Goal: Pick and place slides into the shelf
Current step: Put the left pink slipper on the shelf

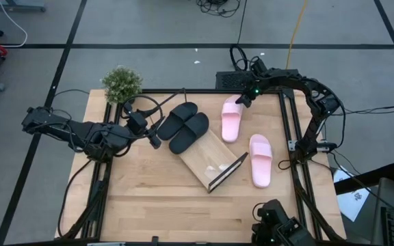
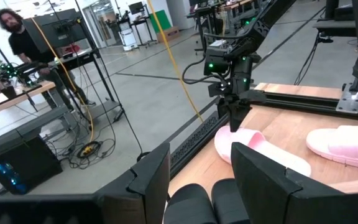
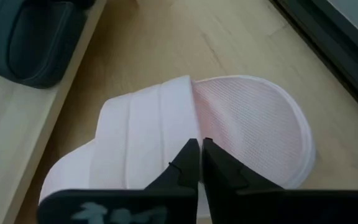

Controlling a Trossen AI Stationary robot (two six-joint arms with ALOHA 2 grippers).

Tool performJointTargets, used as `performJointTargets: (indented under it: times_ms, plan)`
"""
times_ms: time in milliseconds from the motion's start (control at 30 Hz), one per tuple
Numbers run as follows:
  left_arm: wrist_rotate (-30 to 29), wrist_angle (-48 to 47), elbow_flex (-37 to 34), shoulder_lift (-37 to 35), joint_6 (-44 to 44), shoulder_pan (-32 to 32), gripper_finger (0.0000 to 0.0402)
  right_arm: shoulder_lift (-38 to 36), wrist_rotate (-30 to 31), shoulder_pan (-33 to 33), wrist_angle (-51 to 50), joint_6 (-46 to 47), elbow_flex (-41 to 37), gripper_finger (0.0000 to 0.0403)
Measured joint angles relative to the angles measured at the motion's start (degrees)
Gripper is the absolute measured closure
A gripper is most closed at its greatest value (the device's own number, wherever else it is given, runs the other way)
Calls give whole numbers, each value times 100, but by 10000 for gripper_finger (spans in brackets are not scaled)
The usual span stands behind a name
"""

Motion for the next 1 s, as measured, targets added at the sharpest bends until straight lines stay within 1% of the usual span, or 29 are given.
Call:
performJointTargets:
  times_ms: [133,233,567,733,867,1000]
  plan:
    - [-2,0,0,1,-1,0,224,0,0,0,-114,-72,0,389]
    - [-2,0,0,2,-2,-2,224,-1,-1,2,-123,-127,0,372]
    - [0,2,0,2,-13,-2,224,-4,-3,2,-110,-145,0,272]
    - [-2,2,0,2,-37,-1,225,-4,-2,2,-105,-220,0,232]
    - [-2,2,0,2,-37,0,225,-4,-2,2,-104,-289,0,214]
    - [-2,4,0,0,-37,-2,224,-4,-2,4,-113,-296,0,209]
